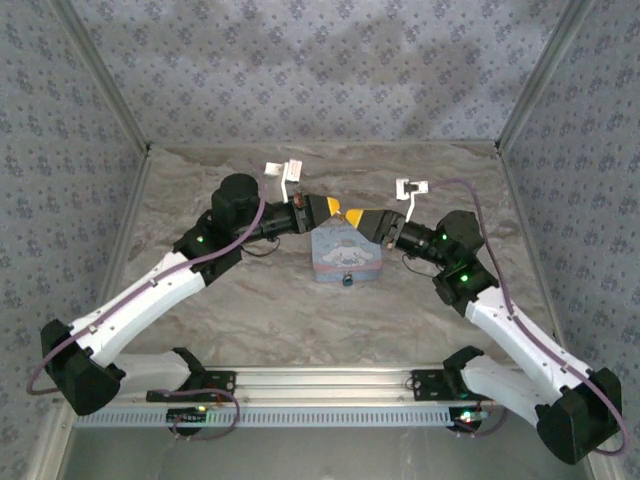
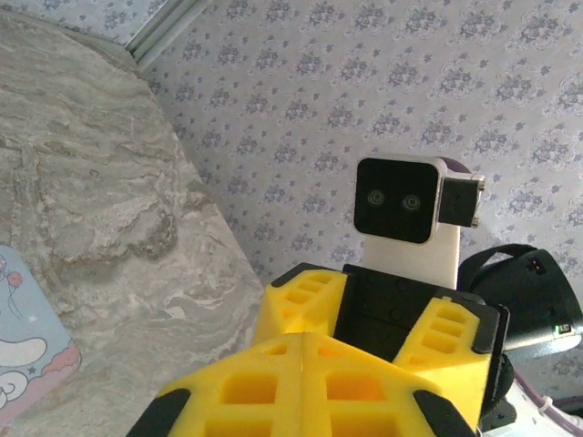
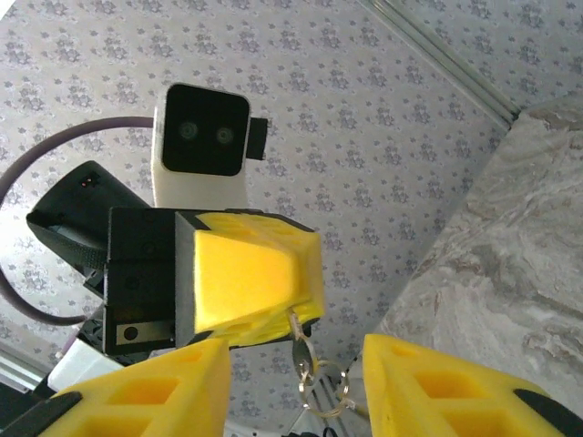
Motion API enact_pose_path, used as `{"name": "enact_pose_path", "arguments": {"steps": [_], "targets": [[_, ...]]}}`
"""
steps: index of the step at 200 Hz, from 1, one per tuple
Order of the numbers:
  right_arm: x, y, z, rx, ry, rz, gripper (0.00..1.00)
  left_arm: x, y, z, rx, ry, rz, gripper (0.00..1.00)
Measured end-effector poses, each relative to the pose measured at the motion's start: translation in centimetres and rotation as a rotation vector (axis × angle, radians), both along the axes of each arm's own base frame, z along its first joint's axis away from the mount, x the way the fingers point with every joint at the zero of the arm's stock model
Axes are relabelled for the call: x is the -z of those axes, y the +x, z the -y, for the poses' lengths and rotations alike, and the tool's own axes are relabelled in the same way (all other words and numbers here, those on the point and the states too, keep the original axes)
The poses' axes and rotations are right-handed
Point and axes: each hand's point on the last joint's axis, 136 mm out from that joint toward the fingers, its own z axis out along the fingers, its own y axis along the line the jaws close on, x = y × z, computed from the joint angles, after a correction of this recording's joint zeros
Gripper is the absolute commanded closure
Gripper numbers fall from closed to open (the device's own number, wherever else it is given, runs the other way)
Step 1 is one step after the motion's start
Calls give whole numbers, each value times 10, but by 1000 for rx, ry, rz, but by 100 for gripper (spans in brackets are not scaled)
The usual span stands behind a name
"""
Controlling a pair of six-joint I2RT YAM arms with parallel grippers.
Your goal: Unlock a padlock with a key
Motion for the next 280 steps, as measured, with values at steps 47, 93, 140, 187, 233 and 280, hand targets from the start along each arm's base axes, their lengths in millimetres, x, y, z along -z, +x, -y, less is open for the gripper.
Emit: {"name": "enact_pose_path", "arguments": {"steps": [47, 93, 140, 187, 233, 280], "targets": [[3, -1, -7, -9, 0, -7, 52, -2, 1, 1, -2, -14, -8, 100], [8, 3, -15, -10, -4, -20, 62, -6, 2, 2, -3, -34, -7, 100], [1, 5, -13, 8, 16, 3, 82, -6, 2, 2, -4, -34, -10, 100], [-2, 6, -12, 12, 23, 11, 99, -3, 4, 1, -19, -33, -10, 100], [-2, 6, -12, 14, 26, 9, 100, -4, 5, 0, -23, -37, -5, 100], [-4, 5, -12, 13, 32, 15, 64, -3, 4, -2, -30, -40, -5, 100]]}}
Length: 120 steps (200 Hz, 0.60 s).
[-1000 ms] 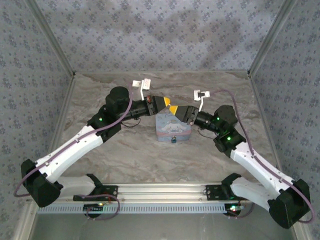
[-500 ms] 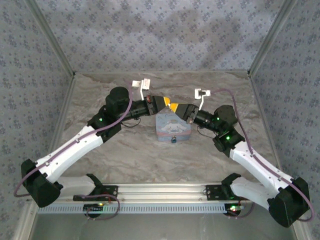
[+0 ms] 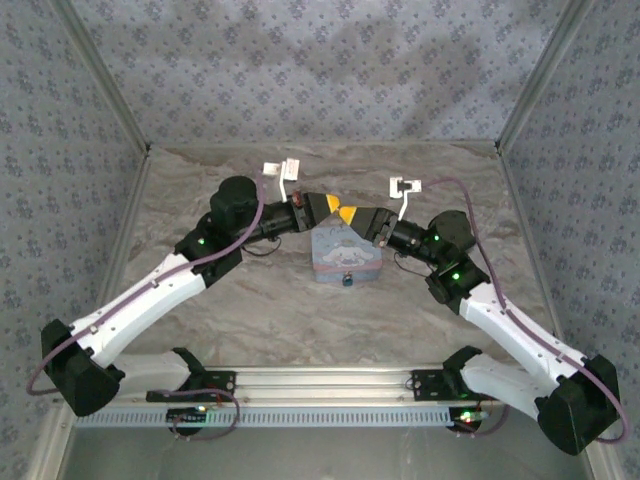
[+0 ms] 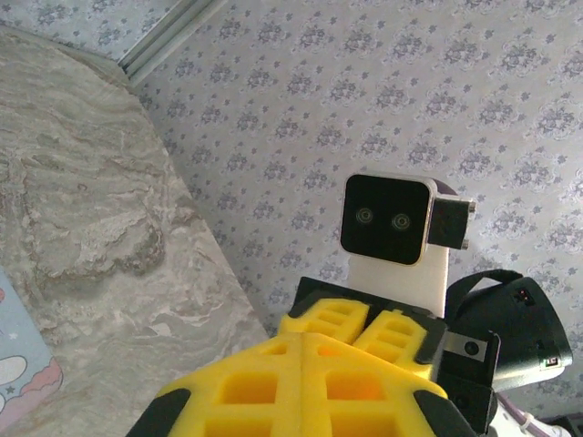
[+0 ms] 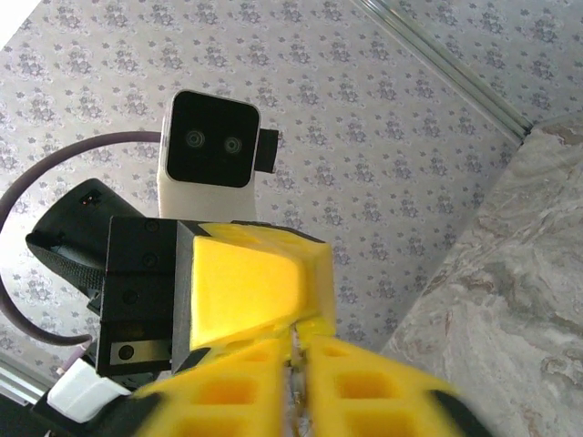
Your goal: Unlock a padlock with a key
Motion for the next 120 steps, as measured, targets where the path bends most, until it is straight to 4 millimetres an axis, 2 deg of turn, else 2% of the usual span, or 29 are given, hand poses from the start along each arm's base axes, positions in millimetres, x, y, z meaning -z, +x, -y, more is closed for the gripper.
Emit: {"name": "enact_pose_path", "arguments": {"steps": [42, 59, 74, 120], "targets": [[-4, -2, -1, 10, 17, 12, 64, 6, 4, -3, -35, -14, -21, 100], [-4, -4, -3, 14, 20, 14, 56, 5, 4, -5, -45, -27, -24, 100], [-5, -5, -5, 18, 23, 19, 52, 5, 4, -6, -50, -37, -30, 100], [-5, -1, -4, 49, 30, 20, 59, 3, 7, -8, -69, -61, -39, 100]]}}
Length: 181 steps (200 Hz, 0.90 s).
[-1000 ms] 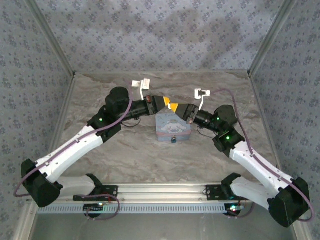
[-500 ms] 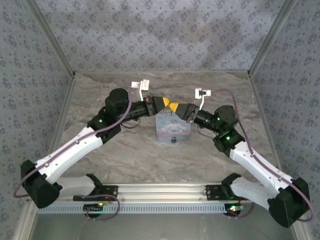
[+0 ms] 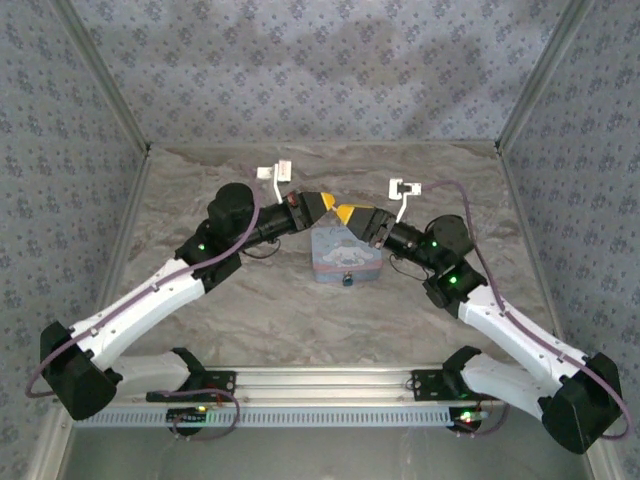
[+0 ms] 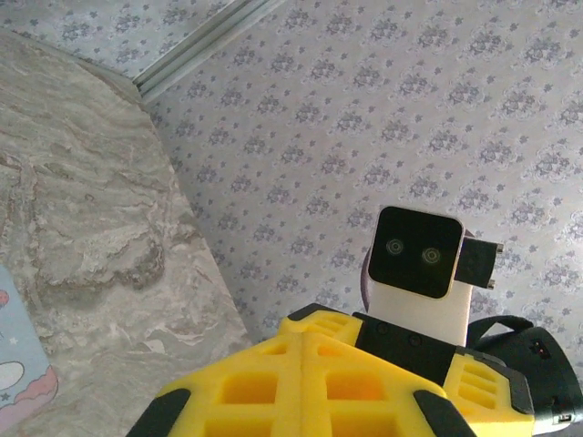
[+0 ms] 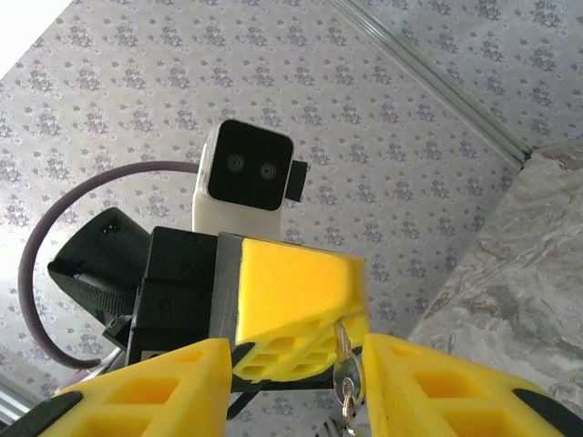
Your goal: Unlock a padlock with a key
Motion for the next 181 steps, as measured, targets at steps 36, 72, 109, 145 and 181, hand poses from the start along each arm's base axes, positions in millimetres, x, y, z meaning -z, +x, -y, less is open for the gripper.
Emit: {"name": "enact_pose_path", "arguments": {"steps": [36, 72, 109, 145, 181], "targets": [[0, -1, -2, 0, 0, 2, 58, -4, 0, -2, -11, -17, 5, 100], [1, -2, -5, -9, 1, 3, 58, -3, 1, -3, -15, -27, -4, 100], [4, -1, -8, -14, -5, -5, 59, -6, 2, -3, -22, -39, -1, 100], [7, 2, -10, -8, -9, -14, 67, -7, 3, -4, -29, -44, -1, 100], [10, 3, -9, -4, -9, -16, 77, -6, 3, -4, -30, -47, -6, 100]]}}
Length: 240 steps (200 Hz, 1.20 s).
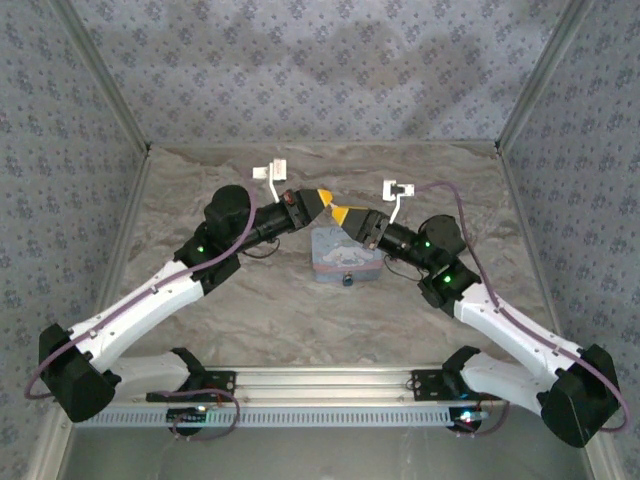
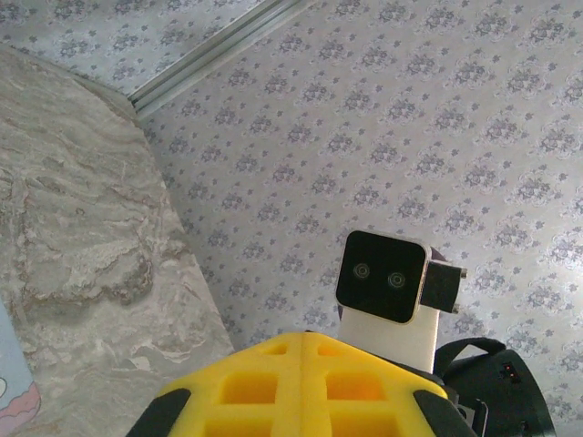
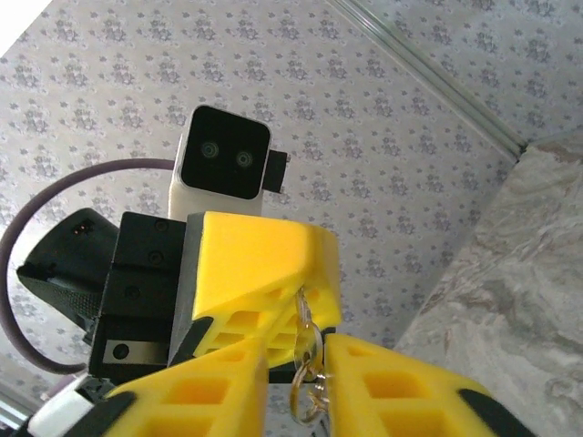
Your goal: Unlock a padlock with a key
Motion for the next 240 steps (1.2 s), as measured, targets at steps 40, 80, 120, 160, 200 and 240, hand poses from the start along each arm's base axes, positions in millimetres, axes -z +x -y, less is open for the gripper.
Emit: {"name": "enact_pose_path", "arguments": {"steps": [40, 80, 120, 160, 200, 240], "targets": [[3, 1, 0, 3, -3, -7, 73, 3, 0, -1, -2, 3, -4, 100], [5, 3, -1, 3, -6, -15, 77, 2, 0, -1, -4, 2, -3, 100], [5, 4, -1, 6, -2, -15, 92, 0, 1, -1, -11, -4, 3, 100], [3, 7, 2, 15, 7, -10, 100, -1, 2, -2, -19, -11, 10, 100], [2, 9, 7, 26, 17, 2, 100, -1, 0, 0, -10, -9, 9, 100], [4, 8, 7, 22, 8, 5, 100, 1, 1, 3, -5, -1, 12, 100]]}}
